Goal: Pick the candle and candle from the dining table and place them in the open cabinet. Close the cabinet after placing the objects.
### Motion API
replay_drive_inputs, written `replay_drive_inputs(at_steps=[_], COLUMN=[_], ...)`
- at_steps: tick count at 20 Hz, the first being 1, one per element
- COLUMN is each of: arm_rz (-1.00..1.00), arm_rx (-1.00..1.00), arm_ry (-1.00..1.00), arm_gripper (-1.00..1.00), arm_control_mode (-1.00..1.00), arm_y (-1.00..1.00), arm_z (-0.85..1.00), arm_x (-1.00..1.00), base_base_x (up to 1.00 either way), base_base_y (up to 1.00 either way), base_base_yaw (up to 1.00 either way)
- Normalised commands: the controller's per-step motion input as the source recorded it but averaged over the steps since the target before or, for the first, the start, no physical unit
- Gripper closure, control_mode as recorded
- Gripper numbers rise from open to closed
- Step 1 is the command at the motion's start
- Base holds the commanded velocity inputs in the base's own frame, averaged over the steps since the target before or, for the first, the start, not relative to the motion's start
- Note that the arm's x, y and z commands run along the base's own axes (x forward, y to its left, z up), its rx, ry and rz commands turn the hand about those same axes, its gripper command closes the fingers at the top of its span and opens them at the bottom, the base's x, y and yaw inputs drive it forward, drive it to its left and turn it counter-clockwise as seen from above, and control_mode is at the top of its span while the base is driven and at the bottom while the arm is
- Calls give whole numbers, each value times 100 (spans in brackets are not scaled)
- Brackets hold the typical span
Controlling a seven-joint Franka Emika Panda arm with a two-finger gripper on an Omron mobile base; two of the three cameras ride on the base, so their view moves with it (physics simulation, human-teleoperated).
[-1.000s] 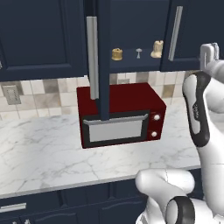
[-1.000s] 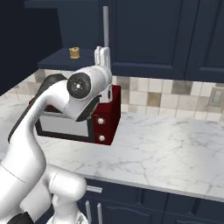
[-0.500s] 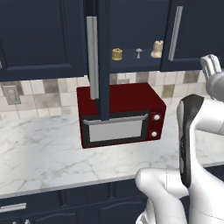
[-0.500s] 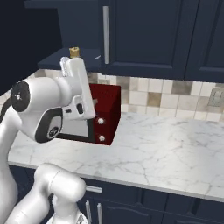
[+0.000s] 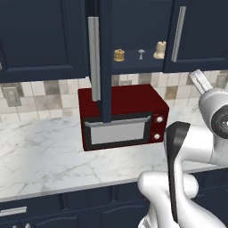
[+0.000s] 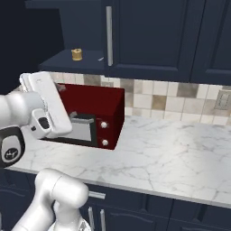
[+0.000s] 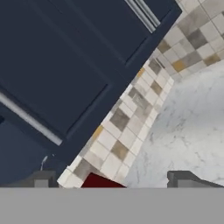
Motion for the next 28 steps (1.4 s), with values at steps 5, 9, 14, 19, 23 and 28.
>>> replay_drive_inputs(at_steps=[5,9,14,19,23,28], arm_rz=[0,0,0,0,0,0], arm_rx=[-17,-14,-13,-12,-9,-8], arm_ry=[8,11,6,0,-2,-3], arm_gripper=[-100,-100,-100,-100,-100,-100], arm_control_mode=[-100,-100,-100,-100,-100,-100], arm_y=[48,41,42,42,33,29], arm_z=[0,0,0,0,0,0], arm_x=[-44,-41,-40,-41,-50,-53], base_base_x=[0,0,0,0,0,0], base_base_y=[0,0,0,0,0,0], base_base_yaw=[0,0,0,0,0,0])
